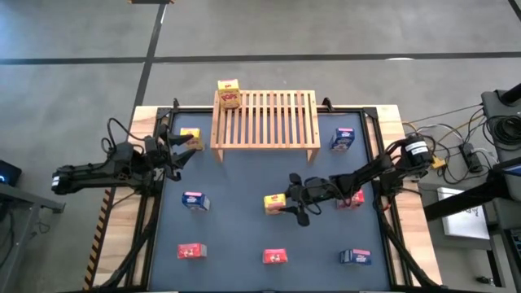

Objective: Stack cereal on shelf
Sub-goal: Put the bottom yellow cereal box aligned with the other yellow cereal box on the shelf

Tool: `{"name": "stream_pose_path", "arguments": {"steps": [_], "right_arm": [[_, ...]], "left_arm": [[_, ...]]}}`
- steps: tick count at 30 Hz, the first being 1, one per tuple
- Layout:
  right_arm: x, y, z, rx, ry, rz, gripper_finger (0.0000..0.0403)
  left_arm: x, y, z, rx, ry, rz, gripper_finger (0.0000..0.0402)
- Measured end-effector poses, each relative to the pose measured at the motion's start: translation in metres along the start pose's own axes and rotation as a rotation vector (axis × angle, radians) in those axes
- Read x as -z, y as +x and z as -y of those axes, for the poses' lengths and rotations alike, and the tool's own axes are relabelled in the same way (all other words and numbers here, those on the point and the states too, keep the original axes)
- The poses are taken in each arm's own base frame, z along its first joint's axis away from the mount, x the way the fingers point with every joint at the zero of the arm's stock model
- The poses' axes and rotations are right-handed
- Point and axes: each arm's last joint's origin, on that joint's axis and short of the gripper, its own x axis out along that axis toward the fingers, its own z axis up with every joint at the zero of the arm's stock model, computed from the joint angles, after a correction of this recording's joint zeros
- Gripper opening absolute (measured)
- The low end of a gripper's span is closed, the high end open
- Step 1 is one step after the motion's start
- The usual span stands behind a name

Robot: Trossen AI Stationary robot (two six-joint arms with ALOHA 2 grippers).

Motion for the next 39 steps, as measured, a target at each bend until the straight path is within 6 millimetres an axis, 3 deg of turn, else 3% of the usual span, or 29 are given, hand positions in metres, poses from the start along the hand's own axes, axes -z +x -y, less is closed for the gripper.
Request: {"name": "stream_pose_path", "arguments": {"steps": [11,22,29,39], "right_arm": [[-0.025,-0.015,0.0,0.002,-0.049,0.106,0.0159],[-0.09,-0.028,0.02,0.091,-0.166,0.325,0.0157],[-0.13,-0.026,0.064,0.123,-0.195,0.312,0.0157],[-0.179,-0.037,0.149,0.113,-0.209,0.363,0.0157]], "left_arm": [[0.001,0.001,0.0,0.0,0.001,-0.008,0.0215],[0.002,0.0,0.0,0.003,-0.021,-0.016,0.0215],[0.004,0.0,0.0,0.009,-0.016,-0.036,0.0215],[0.004,0.0,0.0,0.011,-0.021,-0.037,0.0215]]}}
